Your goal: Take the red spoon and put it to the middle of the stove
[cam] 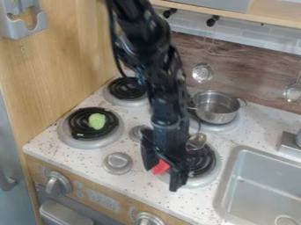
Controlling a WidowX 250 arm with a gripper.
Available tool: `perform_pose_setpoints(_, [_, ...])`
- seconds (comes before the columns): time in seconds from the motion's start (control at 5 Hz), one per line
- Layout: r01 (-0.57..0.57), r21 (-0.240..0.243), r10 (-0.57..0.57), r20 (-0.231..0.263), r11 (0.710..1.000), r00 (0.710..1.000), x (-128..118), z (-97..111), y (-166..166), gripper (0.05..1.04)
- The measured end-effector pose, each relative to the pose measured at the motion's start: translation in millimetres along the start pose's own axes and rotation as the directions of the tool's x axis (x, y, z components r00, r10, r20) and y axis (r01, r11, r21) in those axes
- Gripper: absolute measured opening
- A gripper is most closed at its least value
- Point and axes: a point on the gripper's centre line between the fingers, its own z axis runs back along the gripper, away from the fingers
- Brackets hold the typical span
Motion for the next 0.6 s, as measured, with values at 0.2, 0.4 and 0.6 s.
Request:
perform_pose_setpoints(0.2, [-0.019,0.008,0.019,0.011,1.0,1.0,12.5,-5.4,-2.3,0.999])
perform_pose_setpoints(0.4, [-0.023,0.016,0.022,0.024,1.0,0.999,24.4,-2.3,-0.7,0.999])
perform_pose_setpoints(0.6, [-0.028,0.007,0.028,0.041,1.0,0.999,33.9,3.2,-0.7,0.999])
